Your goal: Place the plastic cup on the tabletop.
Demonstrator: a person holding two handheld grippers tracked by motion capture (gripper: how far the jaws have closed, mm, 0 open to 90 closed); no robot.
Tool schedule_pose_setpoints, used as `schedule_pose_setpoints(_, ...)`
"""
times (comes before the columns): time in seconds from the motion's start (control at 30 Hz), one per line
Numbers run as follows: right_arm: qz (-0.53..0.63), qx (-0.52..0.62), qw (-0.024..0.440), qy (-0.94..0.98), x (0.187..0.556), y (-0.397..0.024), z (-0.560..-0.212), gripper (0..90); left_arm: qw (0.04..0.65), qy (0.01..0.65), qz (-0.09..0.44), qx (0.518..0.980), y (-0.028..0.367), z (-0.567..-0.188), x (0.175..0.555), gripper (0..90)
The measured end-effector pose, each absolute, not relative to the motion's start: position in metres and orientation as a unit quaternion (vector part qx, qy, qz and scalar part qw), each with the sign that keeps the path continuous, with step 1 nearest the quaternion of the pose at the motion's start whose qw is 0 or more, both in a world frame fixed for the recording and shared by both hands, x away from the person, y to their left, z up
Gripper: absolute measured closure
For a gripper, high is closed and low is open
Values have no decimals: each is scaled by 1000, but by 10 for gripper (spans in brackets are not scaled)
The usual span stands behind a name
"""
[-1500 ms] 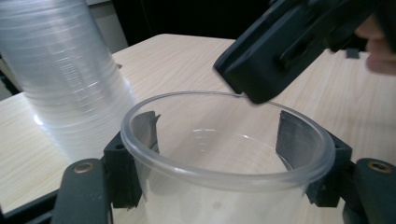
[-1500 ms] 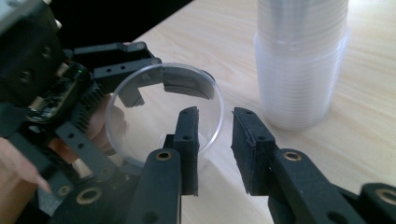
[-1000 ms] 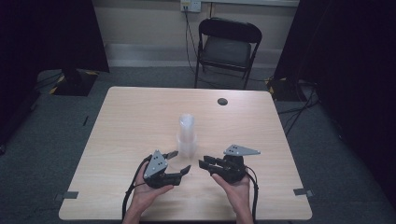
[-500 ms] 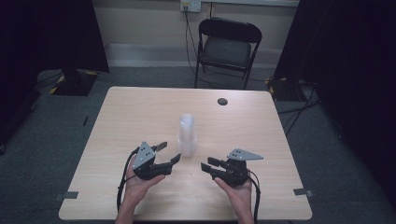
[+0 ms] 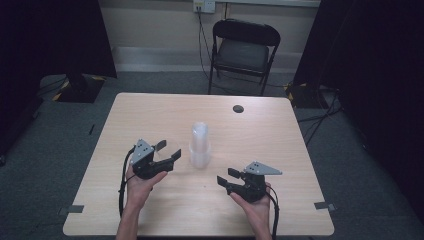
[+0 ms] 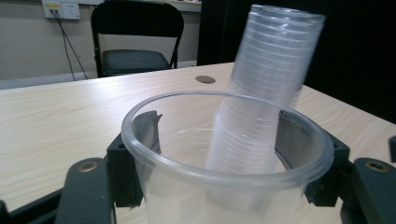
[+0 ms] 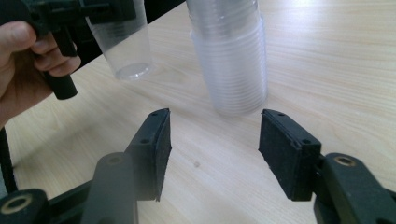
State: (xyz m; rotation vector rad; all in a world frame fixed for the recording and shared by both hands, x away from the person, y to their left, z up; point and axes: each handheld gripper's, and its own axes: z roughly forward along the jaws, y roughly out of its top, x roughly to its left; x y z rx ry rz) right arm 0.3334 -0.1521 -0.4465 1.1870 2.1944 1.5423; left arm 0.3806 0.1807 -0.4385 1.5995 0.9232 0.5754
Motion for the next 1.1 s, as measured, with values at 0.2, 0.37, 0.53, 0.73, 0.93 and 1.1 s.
schedule_pose_setpoints(0.2,524,402,99,745,336,-149,-451,424,572,401,243,673,184,-435,397,308)
schedule_pose_setpoints(0.37,525,398,90,747,336,-145,-451,423,562,406,261,671,184,-433,411,308)
schedule_pose_setpoints(0.53,527,399,90,745,332,-147,-455,423,540,405,266,688,185,-436,423,301)
schedule_pose_setpoints(0.73,529,404,88,741,330,-149,-459,423,542,404,268,686,184,-439,432,299)
schedule_pose_setpoints(0.93,531,402,89,740,329,-149,-459,423,531,423,259,687,190,-454,446,291)
schedule_pose_setpoints(1.1,532,402,87,740,327,-149,-461,427,520,428,253,694,187,-459,449,282)
